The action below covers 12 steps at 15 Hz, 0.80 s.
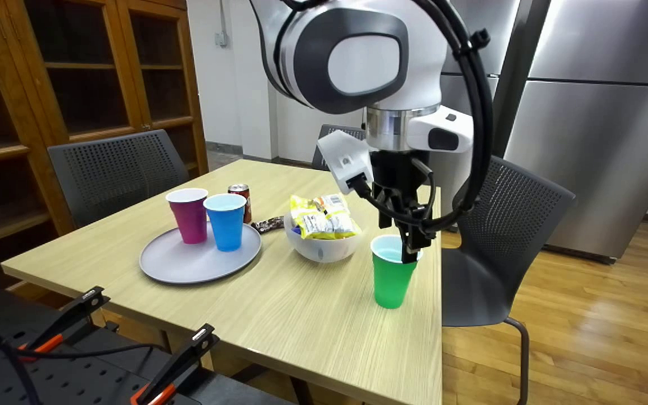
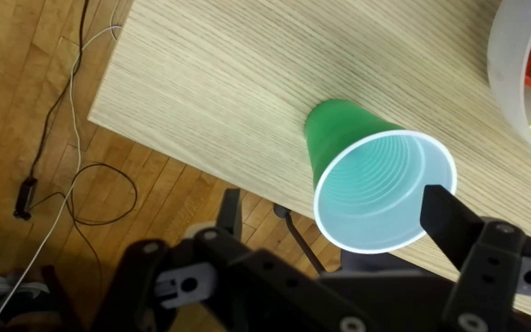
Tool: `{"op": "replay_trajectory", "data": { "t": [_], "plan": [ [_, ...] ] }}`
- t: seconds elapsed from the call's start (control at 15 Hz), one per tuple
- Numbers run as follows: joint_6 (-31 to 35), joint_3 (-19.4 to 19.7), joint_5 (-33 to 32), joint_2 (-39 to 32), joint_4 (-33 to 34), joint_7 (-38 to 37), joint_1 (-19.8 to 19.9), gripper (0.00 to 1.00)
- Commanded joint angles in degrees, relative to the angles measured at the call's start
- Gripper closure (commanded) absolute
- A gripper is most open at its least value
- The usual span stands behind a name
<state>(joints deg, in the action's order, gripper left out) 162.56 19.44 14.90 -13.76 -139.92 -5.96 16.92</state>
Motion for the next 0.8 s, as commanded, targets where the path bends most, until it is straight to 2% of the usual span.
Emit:
{"op": "replay_trajectory", "data": {
  "t": [0.0, 0.4, 0.47, 0.53, 0.73],
  "plan": [
    [-4.5, -1.6, 1.1, -6.3, 6.7, 0.0, 2.8, 0.0],
    [-8.3, -2.3, 0.7, -13.0, 12.4, -0.2, 4.3, 0.0],
    [-8.7, -2.8, 1.1, -13.5, 12.9, 0.2, 4.8, 0.25],
    [-9.1, -3.3, 1.2, -13.7, 13.4, 0.6, 5.3, 0.26],
    [-10.1, -4.3, 1.6, -13.2, 13.8, 1.6, 6.7, 0.51]
  ]
}}
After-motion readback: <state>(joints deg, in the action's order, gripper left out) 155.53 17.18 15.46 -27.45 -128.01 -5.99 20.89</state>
